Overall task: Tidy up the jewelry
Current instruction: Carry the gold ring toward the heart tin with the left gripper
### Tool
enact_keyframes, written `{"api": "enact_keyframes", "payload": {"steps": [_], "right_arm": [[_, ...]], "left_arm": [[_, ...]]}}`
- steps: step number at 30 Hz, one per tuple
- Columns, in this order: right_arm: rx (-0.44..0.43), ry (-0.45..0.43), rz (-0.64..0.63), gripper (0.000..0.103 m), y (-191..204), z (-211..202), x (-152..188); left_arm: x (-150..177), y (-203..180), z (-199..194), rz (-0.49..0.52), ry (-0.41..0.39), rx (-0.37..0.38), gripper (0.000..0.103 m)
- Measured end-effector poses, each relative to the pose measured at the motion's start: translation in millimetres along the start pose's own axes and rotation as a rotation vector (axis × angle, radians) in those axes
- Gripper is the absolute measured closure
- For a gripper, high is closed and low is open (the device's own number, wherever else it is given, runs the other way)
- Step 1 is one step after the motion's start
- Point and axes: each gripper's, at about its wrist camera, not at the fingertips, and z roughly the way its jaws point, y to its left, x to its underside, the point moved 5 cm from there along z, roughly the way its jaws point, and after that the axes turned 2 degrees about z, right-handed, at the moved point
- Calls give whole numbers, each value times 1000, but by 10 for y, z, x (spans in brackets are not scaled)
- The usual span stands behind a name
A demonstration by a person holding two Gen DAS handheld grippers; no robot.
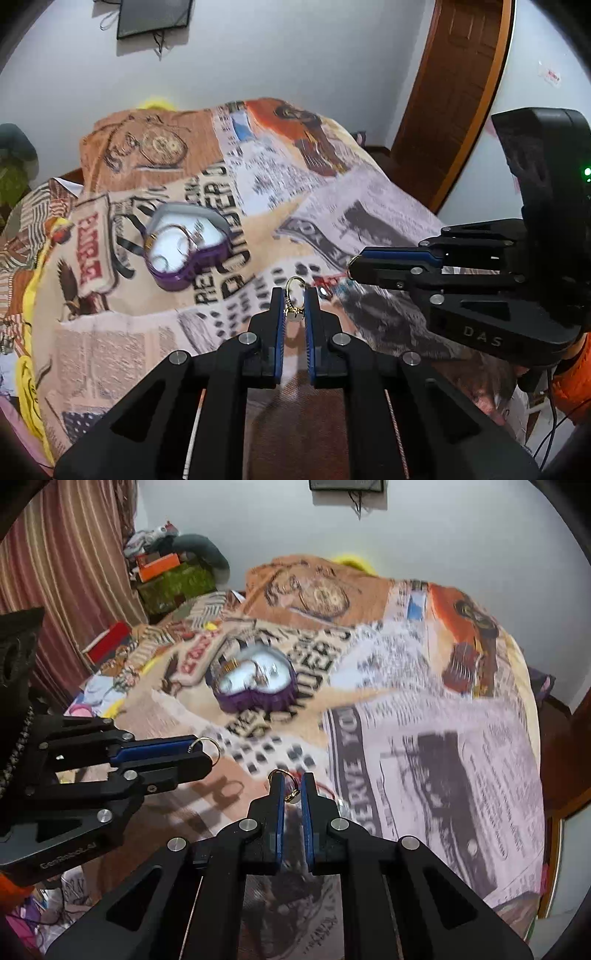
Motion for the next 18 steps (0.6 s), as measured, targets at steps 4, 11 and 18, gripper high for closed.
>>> {"api": "enact_keyframes", "payload": {"steps": [4, 11, 18], "right_arm": [[-16, -39, -10, 95, 83, -46, -175], [-42, -96, -25, 95, 212, -42, -471], [-60, -115, -32, 95, 288, 70, -652]], "left_arm": [[-101, 97, -75, -10, -32, -17, 95], [-259, 323, -161, -27, -77, -50, 95], [-357, 595, -164, -51, -105, -84, 95]]}}
